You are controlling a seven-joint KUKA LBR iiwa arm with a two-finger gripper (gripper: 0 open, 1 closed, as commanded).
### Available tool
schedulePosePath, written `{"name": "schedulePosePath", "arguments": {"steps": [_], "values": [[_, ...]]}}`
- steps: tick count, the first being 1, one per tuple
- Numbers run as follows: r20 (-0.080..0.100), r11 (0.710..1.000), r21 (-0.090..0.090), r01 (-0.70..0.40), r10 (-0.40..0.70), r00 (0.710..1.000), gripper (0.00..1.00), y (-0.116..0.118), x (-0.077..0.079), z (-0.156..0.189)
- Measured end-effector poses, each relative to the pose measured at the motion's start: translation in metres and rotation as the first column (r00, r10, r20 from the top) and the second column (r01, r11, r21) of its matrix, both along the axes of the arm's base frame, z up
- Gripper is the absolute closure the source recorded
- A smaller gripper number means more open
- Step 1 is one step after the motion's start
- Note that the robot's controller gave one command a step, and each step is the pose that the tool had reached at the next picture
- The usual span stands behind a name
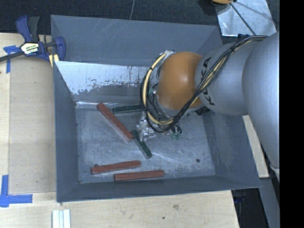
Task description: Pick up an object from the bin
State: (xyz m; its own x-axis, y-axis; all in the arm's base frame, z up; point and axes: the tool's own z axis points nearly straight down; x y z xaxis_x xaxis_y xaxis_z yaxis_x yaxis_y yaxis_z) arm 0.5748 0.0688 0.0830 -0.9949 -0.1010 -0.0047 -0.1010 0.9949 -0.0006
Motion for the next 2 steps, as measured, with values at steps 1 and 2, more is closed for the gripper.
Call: {"name": "schedulePosePath", "arguments": {"steps": [1, 2], "values": [[0.031, 1.0, 0.005, 0.004, -0.004, 1.0, 0.0, 0.0008, 0.005, -0.0016], [0.024, 1.0, 0.002, 0.004, -0.004, 1.0, 1.0, -0.0008, 0.0024, -0.0048]]}}
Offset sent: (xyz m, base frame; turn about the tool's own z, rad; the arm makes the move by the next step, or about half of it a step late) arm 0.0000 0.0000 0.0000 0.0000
